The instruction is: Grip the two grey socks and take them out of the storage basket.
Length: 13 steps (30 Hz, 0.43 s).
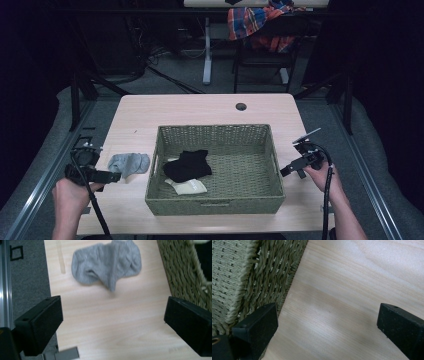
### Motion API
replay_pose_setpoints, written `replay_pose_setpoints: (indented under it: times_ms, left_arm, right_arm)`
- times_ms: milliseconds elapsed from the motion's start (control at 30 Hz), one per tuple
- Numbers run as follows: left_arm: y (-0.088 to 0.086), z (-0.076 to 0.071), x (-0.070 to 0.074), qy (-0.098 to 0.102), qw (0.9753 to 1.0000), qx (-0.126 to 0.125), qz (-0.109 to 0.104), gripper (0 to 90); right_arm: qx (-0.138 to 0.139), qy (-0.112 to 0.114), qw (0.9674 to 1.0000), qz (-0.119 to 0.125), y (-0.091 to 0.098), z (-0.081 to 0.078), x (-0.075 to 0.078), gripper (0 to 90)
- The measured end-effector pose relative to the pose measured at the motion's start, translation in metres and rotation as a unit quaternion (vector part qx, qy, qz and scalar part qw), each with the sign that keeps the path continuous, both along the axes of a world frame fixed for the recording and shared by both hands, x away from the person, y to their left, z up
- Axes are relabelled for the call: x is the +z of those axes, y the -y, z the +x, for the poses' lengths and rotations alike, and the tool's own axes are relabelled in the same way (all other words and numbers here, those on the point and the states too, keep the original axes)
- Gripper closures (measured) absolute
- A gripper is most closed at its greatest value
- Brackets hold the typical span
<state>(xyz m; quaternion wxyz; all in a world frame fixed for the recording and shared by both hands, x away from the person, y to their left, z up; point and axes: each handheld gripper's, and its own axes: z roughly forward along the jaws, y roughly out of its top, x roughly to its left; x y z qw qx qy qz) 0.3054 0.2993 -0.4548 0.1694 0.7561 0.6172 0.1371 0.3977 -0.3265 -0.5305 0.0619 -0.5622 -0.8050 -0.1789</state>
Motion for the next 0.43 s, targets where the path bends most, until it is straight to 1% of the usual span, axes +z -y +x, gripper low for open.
replay_pose_setpoints:
  times_ms: [33, 67, 100, 133, 167, 200, 233, 267, 300, 333, 433]
  left_arm:
    - [0.000, 0.000, 0.000, 0.000, 1.0000, 0.000, 0.000, 0.6]
    - [0.000, -0.004, -0.003, -0.002, 1.0000, 0.002, -0.001, 0.3]
    - [0.000, -0.009, -0.007, 0.004, 0.9999, 0.007, -0.011, 0.3]
    - [0.000, -0.011, -0.010, 0.007, 0.9998, 0.011, -0.017, 0.2]
    - [-0.001, -0.012, -0.015, 0.012, 0.9995, 0.015, -0.025, 0.2]
    - [-0.002, -0.012, -0.018, 0.016, 0.9993, 0.016, -0.030, 0.2]
    - [-0.002, -0.012, -0.018, 0.016, 0.9993, 0.016, -0.030, 0.2]
    - [0.000, -0.012, -0.024, 0.010, 0.9997, 0.012, -0.020, 0.2]
    - [0.001, -0.012, -0.025, 0.013, 0.9997, 0.010, -0.018, 0.2]
    - [0.001, -0.011, -0.027, 0.012, 0.9997, 0.010, -0.021, 0.1]
    - [0.002, -0.009, -0.030, 0.010, 0.9997, 0.004, -0.020, 0.1]
  right_arm:
    - [0.000, 0.000, 1.0000, 0.000, 0.000, 0.000, 0.000, 3.0]
    - [0.006, -0.004, 1.0000, -0.003, 0.000, 0.001, 0.000, 3.0]
    - [0.018, -0.010, 0.9997, -0.009, 0.001, 0.002, 0.002, 3.0]
    - [0.017, -0.009, 0.9998, -0.008, 0.001, 0.001, 0.002, 3.0]
    - [0.001, 0.000, 1.0000, 0.001, 0.000, 0.000, 0.000, 3.0]
    - [0.012, -0.007, 0.9999, -0.005, 0.002, 0.002, 0.000, 3.0]
    - [0.012, -0.007, 0.9999, -0.005, 0.002, 0.002, 0.000, 3.0]
    - [0.000, -0.004, 1.0000, 0.002, 0.001, 0.001, -0.002, 3.0]
    - [-0.001, -0.003, 1.0000, 0.000, 0.000, 0.001, -0.002, 3.1]
    - [0.001, -0.001, 1.0000, 0.001, -0.001, 0.001, -0.002, 3.1]
    - [0.006, -0.003, 1.0000, -0.001, 0.000, 0.002, -0.001, 3.1]
